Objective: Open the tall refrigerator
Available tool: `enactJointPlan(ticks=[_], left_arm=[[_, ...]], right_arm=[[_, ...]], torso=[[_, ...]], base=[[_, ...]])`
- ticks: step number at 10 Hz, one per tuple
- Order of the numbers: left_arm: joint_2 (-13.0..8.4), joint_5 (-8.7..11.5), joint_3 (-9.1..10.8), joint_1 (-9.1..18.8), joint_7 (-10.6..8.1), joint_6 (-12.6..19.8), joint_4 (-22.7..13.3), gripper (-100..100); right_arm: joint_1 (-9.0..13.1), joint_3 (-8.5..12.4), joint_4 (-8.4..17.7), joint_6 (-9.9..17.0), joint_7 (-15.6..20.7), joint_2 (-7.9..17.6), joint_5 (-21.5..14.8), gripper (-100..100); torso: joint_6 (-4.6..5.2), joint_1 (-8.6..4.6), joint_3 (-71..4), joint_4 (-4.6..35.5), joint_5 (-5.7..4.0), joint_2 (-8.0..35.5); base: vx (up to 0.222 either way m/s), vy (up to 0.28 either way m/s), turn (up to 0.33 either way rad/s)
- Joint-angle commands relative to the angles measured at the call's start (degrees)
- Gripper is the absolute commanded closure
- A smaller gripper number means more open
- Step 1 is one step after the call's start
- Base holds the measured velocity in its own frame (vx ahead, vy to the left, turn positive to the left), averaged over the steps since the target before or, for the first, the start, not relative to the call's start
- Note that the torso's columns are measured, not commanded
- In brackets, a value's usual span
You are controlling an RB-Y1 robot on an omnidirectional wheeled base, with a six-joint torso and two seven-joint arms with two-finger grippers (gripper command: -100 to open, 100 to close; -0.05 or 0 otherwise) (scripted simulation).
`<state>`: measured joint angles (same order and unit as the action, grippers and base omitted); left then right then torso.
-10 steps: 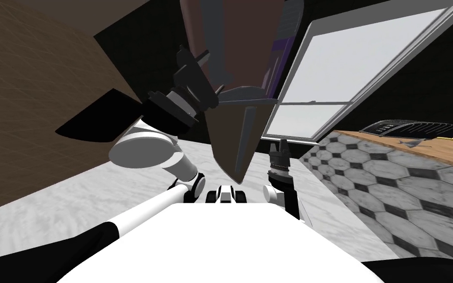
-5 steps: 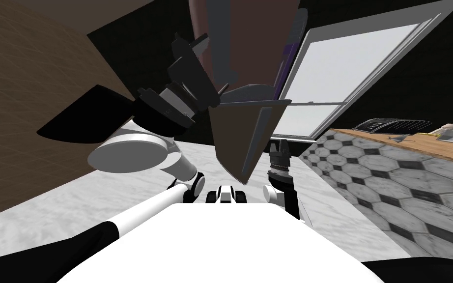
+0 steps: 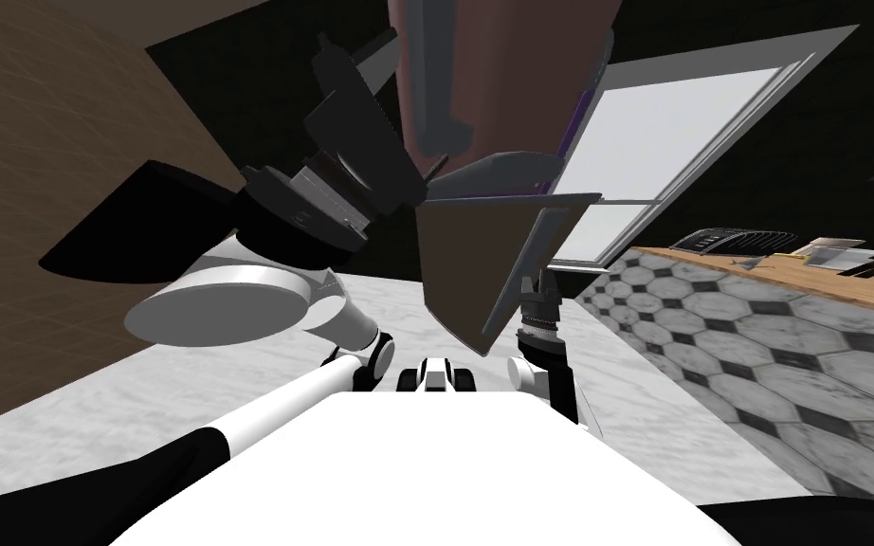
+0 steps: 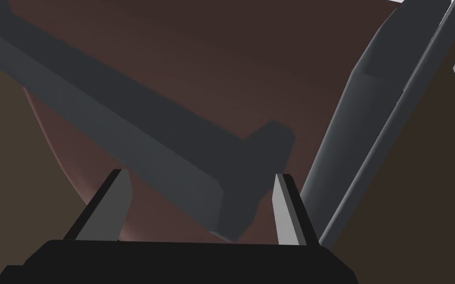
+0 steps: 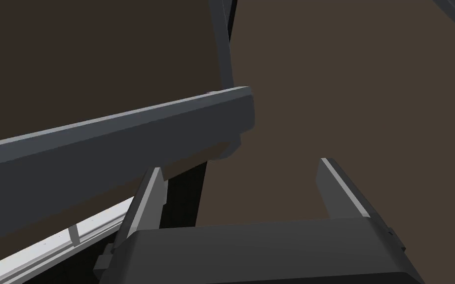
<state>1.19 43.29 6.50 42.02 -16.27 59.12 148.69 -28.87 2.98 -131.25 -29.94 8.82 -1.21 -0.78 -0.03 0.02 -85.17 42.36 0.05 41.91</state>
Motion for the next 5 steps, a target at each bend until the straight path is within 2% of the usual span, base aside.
enactJointPlan(ticks=[1, 3, 4, 5], left_arm=[[-0.21, -0.66, 0.74, 4.41, -0.53, 0.02, -3.96, -100], [-0.34, -1.11, 1.24, 7.57, -0.88, 0.04, -6.6, -100], [-0.34, -1.11, 1.24, 7.66, -0.88, 0.04, -6.6, -100], [-0.41, -1.33, 1.48, 9.17, -1.06, 0.04, -7.92, -100]], right_arm=[[-0.01, -0.01, 0.0, 0.0, 0.0, -0.02, 0.0, 0], [0.0, -0.02, 0.0, 0.0, 0.0, -0.03, 0.0, 0], [0.0, -0.02, 0.0, 0.0, 0.0, -0.03, 0.0, 0], [0.0, -0.03, 0.0, 0.0, 0.0, -0.03, 0.0, 0]], torso=[[0.04, -0.46, 0.22, -0.08, -0.16, 0.09], [0.19, -1.01, 0.03, 0.27, -0.74, 0.43], [0.28, -1.16, -0.29, 0.57, -0.97, 0.52], [0.32, -1.16, -0.39, 0.66, -0.98, 0.5]], base=[[-0.035, -0.004, 0.058], [-0.047, -0.034, 0.057], [-0.031, 0.001, 0.008], [-0.018, 0.016, 0.014]])
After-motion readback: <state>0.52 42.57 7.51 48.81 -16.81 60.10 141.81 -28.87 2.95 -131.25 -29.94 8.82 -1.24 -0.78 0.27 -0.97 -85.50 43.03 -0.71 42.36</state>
